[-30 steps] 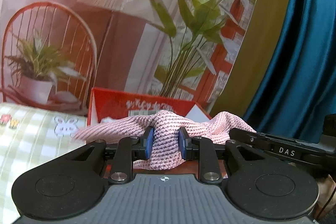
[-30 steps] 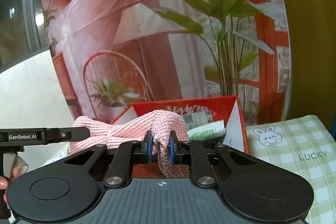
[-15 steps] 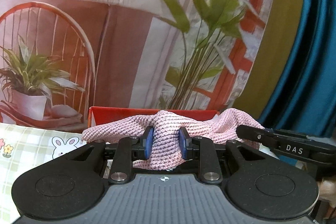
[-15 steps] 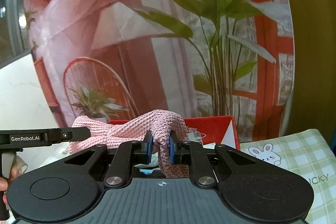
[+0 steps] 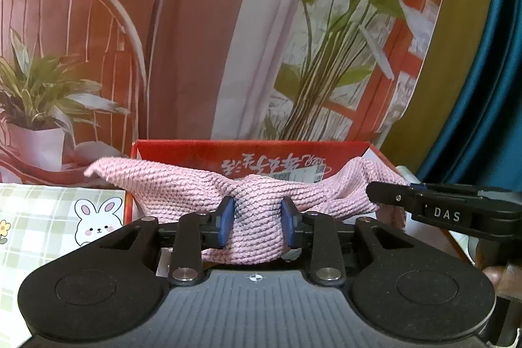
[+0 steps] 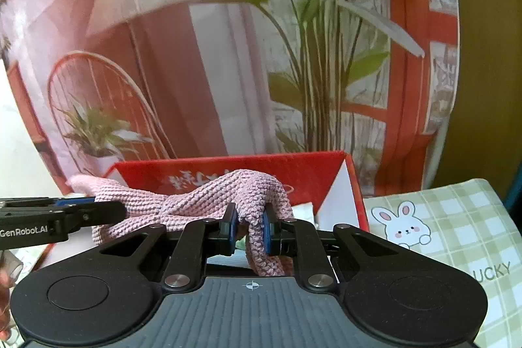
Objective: Organize soft objects
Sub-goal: 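Lift the pink cloth with the left tool and carry it over the box, then lower the pink cloth into the red box and open the left tool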
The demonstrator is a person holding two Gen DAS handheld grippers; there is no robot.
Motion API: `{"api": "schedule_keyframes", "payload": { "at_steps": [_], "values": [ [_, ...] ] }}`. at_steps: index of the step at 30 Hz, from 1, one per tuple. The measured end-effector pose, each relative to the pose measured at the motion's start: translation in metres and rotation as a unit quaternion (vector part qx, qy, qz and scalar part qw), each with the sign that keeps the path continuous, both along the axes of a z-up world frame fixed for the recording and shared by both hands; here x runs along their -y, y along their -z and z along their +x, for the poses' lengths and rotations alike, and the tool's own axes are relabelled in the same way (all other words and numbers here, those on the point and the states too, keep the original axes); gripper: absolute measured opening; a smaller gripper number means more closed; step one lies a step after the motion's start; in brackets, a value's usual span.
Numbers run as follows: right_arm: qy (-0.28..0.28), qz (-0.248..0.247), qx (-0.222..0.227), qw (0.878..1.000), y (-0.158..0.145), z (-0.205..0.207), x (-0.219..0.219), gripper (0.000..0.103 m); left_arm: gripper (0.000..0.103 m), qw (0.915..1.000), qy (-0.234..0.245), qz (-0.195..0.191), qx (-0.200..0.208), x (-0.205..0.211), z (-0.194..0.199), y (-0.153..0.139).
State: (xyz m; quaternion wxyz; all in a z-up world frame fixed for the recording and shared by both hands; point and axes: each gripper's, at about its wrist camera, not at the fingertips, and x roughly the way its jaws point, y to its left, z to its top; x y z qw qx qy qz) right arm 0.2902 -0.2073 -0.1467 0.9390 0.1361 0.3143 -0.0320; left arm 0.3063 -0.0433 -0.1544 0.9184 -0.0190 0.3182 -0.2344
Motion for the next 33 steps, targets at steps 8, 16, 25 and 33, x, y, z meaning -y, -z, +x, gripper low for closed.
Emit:
{"api": "schedule_keyframes", "payload": {
  "at_steps": [8, 16, 25, 33],
  "values": [
    [0.007, -0.018, -0.029, 0.999, 0.011, 0.012, 0.000, 0.015, 0.056, 0.9999, -0.010, 0.010, 0.004, -0.001, 0.001, 0.003],
    [0.000, -0.037, -0.024, 0.999, 0.009, 0.008, -0.003, 0.044, 0.093, 0.9993, -0.029, 0.018, 0.015, -0.001, -0.008, -0.003],
    [-0.021, -0.071, 0.010, 0.997, -0.011, -0.007, -0.012, 0.102, 0.103, 0.9981, -0.044, 0.037, 0.024, -0.004, -0.025, -0.017],
    [-0.035, -0.082, 0.023, 0.996, -0.024, -0.029, -0.020, 0.103, 0.103, 0.9966, -0.053, 0.055, 0.032, -0.007, -0.052, -0.026]
  ]
}}
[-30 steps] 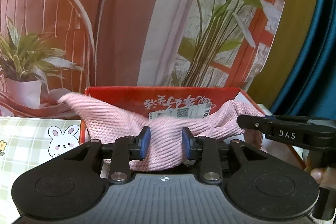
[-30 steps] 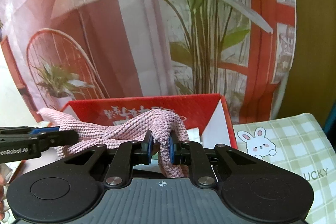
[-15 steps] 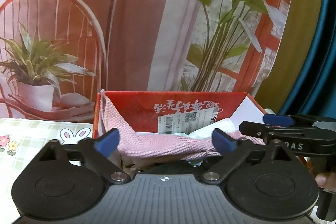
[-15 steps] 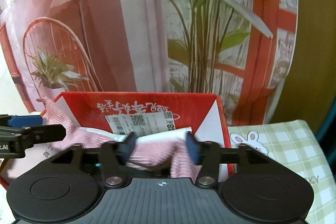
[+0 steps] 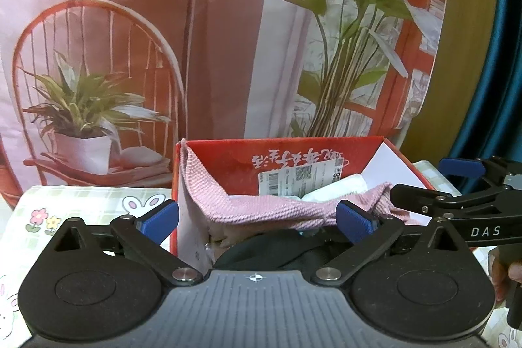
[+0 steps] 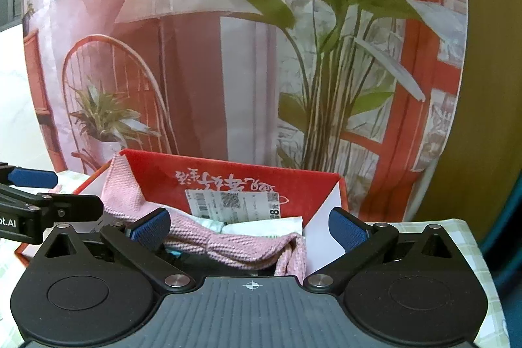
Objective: Organize soft objects
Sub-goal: 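Lower the pink cloth into the red box and open the left tool, then move the open left tool to the clear plastic bag on the table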
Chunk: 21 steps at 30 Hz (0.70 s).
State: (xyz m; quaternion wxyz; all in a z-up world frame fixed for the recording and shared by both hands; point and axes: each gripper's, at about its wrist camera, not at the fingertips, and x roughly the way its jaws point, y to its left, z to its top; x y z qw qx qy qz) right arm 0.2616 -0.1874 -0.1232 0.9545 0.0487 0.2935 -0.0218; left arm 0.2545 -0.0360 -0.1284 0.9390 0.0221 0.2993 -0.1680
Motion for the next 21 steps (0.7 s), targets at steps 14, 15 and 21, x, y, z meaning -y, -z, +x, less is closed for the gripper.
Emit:
{"api": "schedule_keyframes", "payload": {
  "at_steps": [14, 15, 21],
  "values": [
    [-0.006, 0.008, 0.026, 1.000, -0.008, -0.064, -0.005, 0.103, 0.103, 0.9998, -0.022, 0.002, 0.004, -0.014, -0.071, -0.007],
    [-0.008, 0.008, 0.029, 1.000, -0.008, -0.070, -0.006, 0.103, 0.103, 0.9997, -0.023, 0.001, 0.000, -0.017, -0.076, -0.006],
    [-0.022, 0.008, 0.046, 0.999, -0.006, -0.105, -0.015, 0.103, 0.103, 0.9993, -0.026, 0.006, -0.027, -0.029, -0.107, 0.014]
  ]
}}
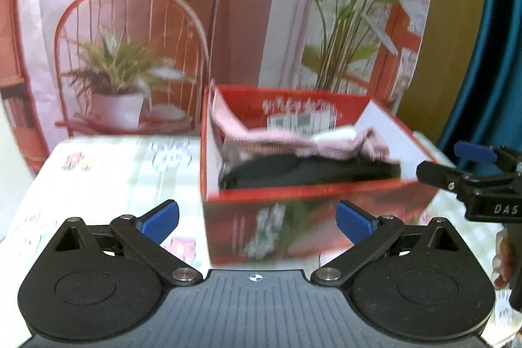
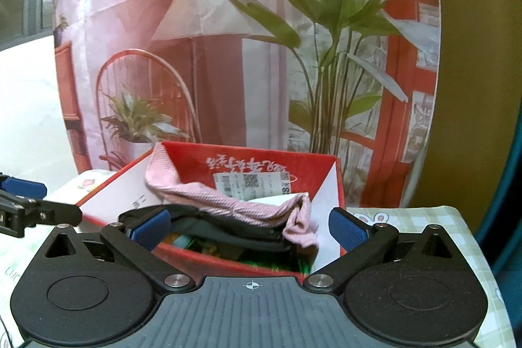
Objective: Organize soft objects
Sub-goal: 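Move the open left tool to the clear plastic bag on the table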
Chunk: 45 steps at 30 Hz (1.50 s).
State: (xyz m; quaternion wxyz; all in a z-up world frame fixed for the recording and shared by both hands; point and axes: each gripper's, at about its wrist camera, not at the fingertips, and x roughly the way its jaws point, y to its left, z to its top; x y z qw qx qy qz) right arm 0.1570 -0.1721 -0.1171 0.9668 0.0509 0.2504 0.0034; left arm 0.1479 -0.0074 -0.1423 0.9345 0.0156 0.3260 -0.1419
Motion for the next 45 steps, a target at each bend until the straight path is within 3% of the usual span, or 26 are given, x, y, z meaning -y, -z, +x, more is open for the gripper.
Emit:
{"api": "schedule_keyframes", "payload": {
  "at_steps": [5, 10, 16, 30, 39, 45],
  "values": [
    [-0.033, -0.032, -0.009, 0.999, 0.015, -0.027, -0.017, 0.103, 0.103, 0.9989, -0.007, -0.003, -0.046, -0.012, -0.025, 0.029],
    [-0.063, -0.035, -0.052, 0.996, 0.038, -0.052, -0.034, 0.103, 0.103, 0.9959, -0.017, -0.015, -0.087, -0.021, -0.045, 0.054],
    [-0.048, -0.018, -0.102, 0.993, 0.068, -0.067, -0.035, 0.103, 0.103, 0.9932, -0.025, -0.019, -0.112, -0.023, -0.055, 0.073],
    [-0.004, 0.022, -0.167, 0.986, 0.109, -0.080, -0.013, 0.103, 0.103, 0.9850, -0.034, -0.020, -0.168, -0.019, -0.054, 0.105],
    [0.000, 0.071, -0.173, 0.982, 0.118, -0.079, -0.003, 0.103, 0.103, 0.9843, -0.037, -0.025, -0.171, -0.021, -0.050, 0.113],
    [0.001, 0.074, -0.171, 0.983, 0.119, -0.077, -0.003, 0.103, 0.103, 0.9851, -0.039, -0.021, -0.166, -0.018, -0.051, 0.113]
  ]
}}
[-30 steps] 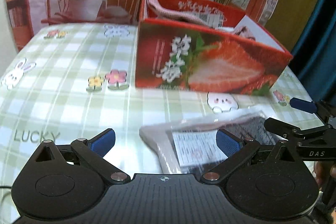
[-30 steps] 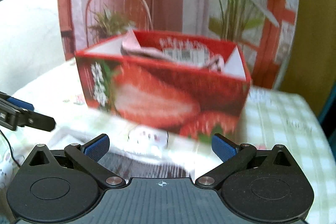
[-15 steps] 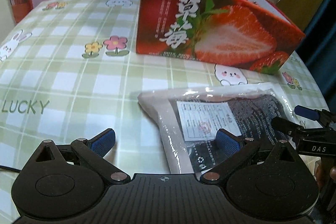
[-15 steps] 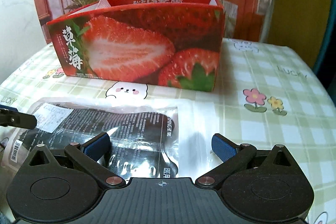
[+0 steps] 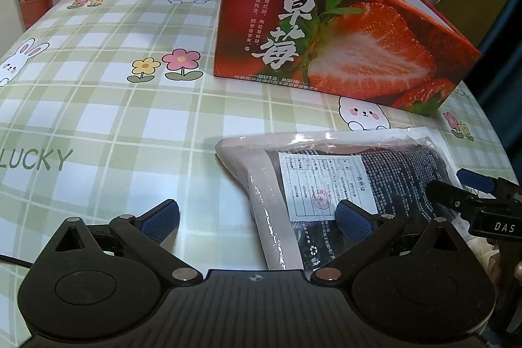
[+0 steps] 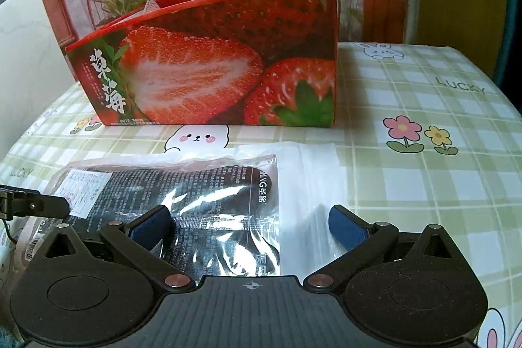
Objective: Organize soft objects
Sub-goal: 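Move the open left tool to the clear plastic bag on the table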
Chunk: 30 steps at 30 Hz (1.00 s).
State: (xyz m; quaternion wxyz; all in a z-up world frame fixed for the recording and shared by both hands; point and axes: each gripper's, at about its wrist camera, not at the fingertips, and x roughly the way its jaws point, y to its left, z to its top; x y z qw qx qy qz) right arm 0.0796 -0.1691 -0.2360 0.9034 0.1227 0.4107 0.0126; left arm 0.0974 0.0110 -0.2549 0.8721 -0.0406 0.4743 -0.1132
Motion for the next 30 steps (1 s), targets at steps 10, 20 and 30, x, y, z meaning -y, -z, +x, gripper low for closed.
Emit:
{"api": "schedule_keyframes", "payload": {
  "at_steps": [10, 20, 30],
  "values": [
    [0.002, 0.004, -0.007, 1.000, -0.001, 0.002, -0.001, 0.103, 0.103, 1.0000, 0.002, 0.001, 0.003, -0.002, 0.001, 0.001],
    [0.001, 0.007, -0.018, 1.000, -0.003, 0.007, -0.001, 0.103, 0.103, 1.0000, 0.005, 0.004, 0.001, -0.002, 0.002, 0.002],
    [0.006, -0.008, -0.022, 1.000, -0.013, 0.014, 0.017, 0.103, 0.103, 1.0000, 0.006, 0.006, -0.002, 0.000, 0.002, 0.002]
  ]
}}
